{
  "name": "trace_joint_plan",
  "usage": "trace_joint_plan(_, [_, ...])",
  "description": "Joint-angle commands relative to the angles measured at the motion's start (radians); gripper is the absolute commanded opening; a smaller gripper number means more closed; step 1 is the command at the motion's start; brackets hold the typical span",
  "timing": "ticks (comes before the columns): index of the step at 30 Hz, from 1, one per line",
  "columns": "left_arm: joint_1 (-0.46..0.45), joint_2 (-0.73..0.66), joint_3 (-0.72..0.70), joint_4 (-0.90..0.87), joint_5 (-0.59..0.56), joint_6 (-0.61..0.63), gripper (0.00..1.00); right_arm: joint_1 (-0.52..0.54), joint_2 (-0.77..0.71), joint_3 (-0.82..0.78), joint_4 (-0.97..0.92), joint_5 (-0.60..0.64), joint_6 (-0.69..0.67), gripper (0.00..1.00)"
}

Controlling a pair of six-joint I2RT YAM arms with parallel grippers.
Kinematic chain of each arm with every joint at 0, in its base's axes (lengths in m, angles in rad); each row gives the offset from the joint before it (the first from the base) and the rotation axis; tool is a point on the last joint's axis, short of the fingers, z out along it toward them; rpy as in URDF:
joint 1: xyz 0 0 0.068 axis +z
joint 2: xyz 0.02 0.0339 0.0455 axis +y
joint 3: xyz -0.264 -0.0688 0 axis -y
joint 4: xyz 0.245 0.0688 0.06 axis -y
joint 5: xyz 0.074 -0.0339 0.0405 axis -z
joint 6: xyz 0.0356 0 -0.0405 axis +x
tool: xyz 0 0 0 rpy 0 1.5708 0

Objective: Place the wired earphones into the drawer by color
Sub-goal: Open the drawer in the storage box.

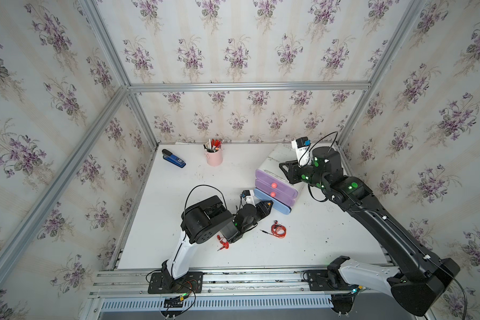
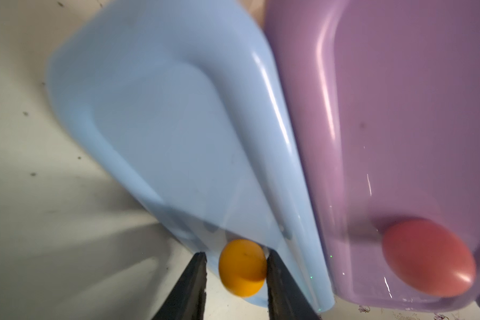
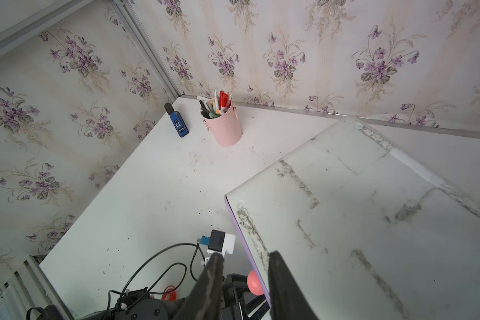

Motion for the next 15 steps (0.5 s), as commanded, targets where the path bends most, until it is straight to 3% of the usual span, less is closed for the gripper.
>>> trace_joint_plan(1, [0.007, -0.007, 0.009, -0.017, 0.005, 0.017, 0.35, -0.044, 0.010, -0.002, 0.001, -0.013, 0.001, 0.31])
trace_joint_plan(15, [0.008, -0.026, 0.010, -0.069, 0.013, 0.022, 0.17, -0.110, 0.020, -0.003, 0.007, -0.062, 0.004, 0.31])
